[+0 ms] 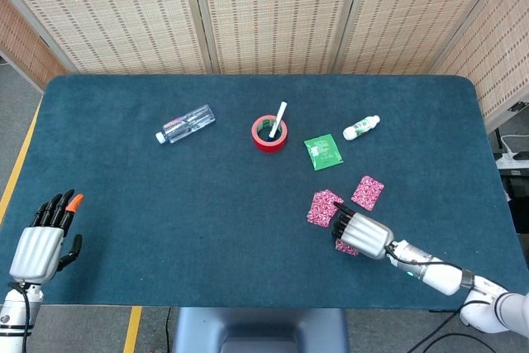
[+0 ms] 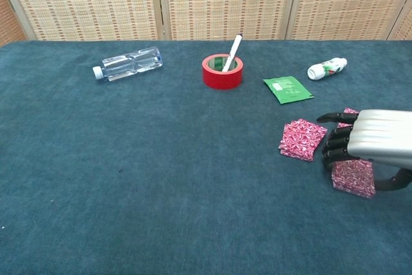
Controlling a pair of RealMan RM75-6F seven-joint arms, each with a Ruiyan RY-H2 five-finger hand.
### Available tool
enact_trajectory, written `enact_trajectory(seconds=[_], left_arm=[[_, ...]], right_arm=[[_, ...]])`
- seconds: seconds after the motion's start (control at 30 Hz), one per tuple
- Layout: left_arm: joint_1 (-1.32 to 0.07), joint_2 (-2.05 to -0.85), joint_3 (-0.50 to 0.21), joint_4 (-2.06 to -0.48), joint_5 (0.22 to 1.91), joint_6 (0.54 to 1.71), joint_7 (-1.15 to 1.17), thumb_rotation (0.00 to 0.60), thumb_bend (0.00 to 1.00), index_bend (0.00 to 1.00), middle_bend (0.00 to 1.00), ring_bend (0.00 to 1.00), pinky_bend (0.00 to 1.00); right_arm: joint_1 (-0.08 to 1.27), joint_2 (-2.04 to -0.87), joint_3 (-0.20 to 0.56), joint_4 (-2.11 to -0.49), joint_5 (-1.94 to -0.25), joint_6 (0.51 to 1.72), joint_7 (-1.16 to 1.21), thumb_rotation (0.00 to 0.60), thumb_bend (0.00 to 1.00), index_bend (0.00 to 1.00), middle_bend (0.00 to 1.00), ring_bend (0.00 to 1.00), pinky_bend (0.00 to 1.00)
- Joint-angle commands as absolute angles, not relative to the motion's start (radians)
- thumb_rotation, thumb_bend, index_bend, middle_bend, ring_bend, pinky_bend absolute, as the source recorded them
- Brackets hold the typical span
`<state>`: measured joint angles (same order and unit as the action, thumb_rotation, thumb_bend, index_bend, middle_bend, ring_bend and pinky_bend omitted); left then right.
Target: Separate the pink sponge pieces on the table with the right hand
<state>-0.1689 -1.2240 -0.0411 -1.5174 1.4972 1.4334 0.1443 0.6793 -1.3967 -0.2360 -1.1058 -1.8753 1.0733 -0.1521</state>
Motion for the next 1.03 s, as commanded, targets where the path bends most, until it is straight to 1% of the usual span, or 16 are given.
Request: enact_trajectory(seconds=[0.03, 0.07, 0.13, 0.3, 0.4, 0.5, 0.6, 0.67, 0.8, 0.87, 1.03], left_arm=[[-0.169, -1.225, -0.041, -1.515, 1.497, 1.432, 0.143, 0.600, 0.52, 0.00, 0.00, 0.00, 0.14], [-0.169, -1.226, -0.040, -1.514, 1.497, 1.432, 0.144, 0.600, 0.52, 0.00, 0.00, 0.00, 0.14], [-0.169, -1.227, -0.040, -1.514, 1.498, 1.433, 0.145, 0.600, 0.52, 0.00, 0.00, 0.00, 0.14], [-0.166, -1.225, -0.038, -1.516, 1.503, 1.440, 0.142, 0.600, 0.52, 0.00, 0.00, 0.00, 0.14], [-0.167, -1.224, -0.040, -1.517, 1.504, 1.441, 0.143, 0.600, 0.52, 0.00, 0.00, 0.00, 0.14], [-0.162, -1.221, -0.040, -1.519, 1.509, 1.452, 0.139, 0.600, 0.52, 0.00, 0.00, 0.00, 0.14], [-0.160, -1.221, -0.040, -1.518, 1.516, 1.462, 0.135, 0.600, 0.52, 0.00, 0.00, 0.00, 0.14], [-0.160, -1.221, -0.041, -1.516, 1.518, 1.464, 0.132, 0.600, 0.52, 0.00, 0.00, 0.00, 0.14], [-0.159, -1.220, -0.043, -1.510, 1.513, 1.463, 0.122, 0.600, 0.52, 0.00, 0.00, 0.00, 0.14], [-0.157, -1.220, -0.043, -1.508, 1.516, 1.469, 0.116, 0.600, 0.52, 0.00, 0.00, 0.00, 0.14], [-0.156, -1.235, -0.047, -1.485, 1.544, 1.500, 0.107, 0.600, 0.52, 0.00, 0.00, 0.00, 0.13]], right_arm=[[0.680, -1.387, -0.234, -1.124, -1.867, 1.058, -0.156, 0.600, 0.19, 0.05, 0.22, 0.20, 0.00], [0.679, -1.383, -0.234, -1.131, -1.865, 1.055, -0.158, 0.600, 0.19, 0.02, 0.20, 0.19, 0.00], [0.677, -1.374, -0.232, -1.144, -1.861, 1.053, -0.165, 0.600, 0.19, 0.00, 0.18, 0.18, 0.00], [0.664, -1.339, -0.219, -1.195, -1.843, 1.067, -0.177, 0.600, 0.19, 0.00, 0.15, 0.15, 0.00], [0.642, -1.302, -0.203, -1.249, -1.824, 1.108, -0.183, 0.600, 0.19, 0.00, 0.13, 0.13, 0.00], [0.590, -1.256, -0.170, -1.332, -1.768, 1.179, -0.192, 0.600, 0.19, 0.00, 0.12, 0.09, 0.00], [0.495, -1.219, -0.125, -1.435, -1.678, 1.300, -0.219, 0.600, 0.19, 0.00, 0.10, 0.02, 0.00], [0.391, -1.222, -0.089, -1.487, -1.600, 1.431, -0.268, 0.600, 0.19, 0.00, 0.09, 0.00, 0.00], [0.250, -1.255, -0.043, -1.540, -1.456, 1.573, -0.360, 0.600, 0.19, 0.00, 0.01, 0.00, 0.00], [0.217, -1.257, -0.034, -1.572, -1.400, 1.581, -0.402, 0.600, 0.19, 0.00, 0.00, 0.00, 0.00], [0.215, -1.227, -0.022, -1.621, -1.378, 1.530, -0.403, 0.600, 0.19, 0.00, 0.00, 0.00, 0.00]])
